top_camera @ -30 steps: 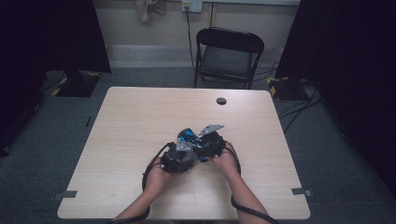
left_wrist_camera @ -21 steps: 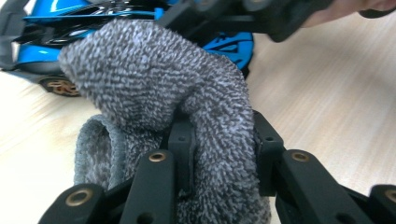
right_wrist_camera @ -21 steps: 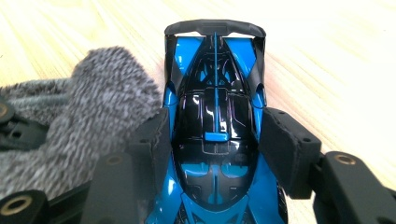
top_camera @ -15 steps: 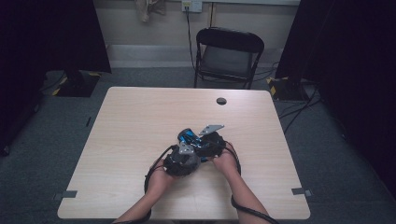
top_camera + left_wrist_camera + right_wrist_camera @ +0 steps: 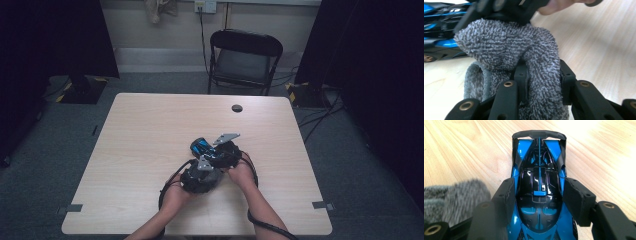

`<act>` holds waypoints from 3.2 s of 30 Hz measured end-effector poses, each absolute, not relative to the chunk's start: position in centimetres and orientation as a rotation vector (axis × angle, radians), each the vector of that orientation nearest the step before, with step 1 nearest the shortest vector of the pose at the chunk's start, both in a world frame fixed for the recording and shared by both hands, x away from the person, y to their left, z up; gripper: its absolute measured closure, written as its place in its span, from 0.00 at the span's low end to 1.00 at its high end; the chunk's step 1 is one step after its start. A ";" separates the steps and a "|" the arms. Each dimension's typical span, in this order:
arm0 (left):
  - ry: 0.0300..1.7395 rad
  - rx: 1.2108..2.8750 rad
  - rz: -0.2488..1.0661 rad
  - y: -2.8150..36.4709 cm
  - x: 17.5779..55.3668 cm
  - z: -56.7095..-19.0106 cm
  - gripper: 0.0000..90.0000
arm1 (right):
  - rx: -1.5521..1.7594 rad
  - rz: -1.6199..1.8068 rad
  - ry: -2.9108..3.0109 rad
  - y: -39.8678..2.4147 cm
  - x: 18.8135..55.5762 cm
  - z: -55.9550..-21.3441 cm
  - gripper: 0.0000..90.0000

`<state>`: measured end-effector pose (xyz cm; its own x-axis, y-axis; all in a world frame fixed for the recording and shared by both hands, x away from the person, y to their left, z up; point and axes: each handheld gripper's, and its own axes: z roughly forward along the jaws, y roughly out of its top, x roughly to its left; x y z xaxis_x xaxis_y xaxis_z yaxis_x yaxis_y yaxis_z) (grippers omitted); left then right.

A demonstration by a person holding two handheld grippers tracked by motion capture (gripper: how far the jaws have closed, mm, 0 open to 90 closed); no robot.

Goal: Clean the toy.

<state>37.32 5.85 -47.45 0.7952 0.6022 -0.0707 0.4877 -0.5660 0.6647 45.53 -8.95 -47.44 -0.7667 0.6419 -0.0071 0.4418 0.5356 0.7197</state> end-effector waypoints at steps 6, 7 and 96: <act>0.785 2.284 0.202 5.3 37.0 -47.5 0.75 | 0.906 1.059 2.507 -9.0 45.5 -47.4 0.49; 0.783 2.282 0.195 5.3 37.0 -47.4 0.75 | 0.904 1.059 2.508 -9.0 45.5 -47.4 0.49; 0.608 2.231 0.185 4.1 36.9 -43.1 0.37 | 0.876 1.239 2.480 -20.3 41.4 -42.4 0.22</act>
<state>36.90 4.11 -43.07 0.8740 0.4819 -0.0627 0.3648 -0.5653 0.7398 41.40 -20.26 -42.36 -0.7935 0.6061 0.0553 0.4083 0.4627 0.7869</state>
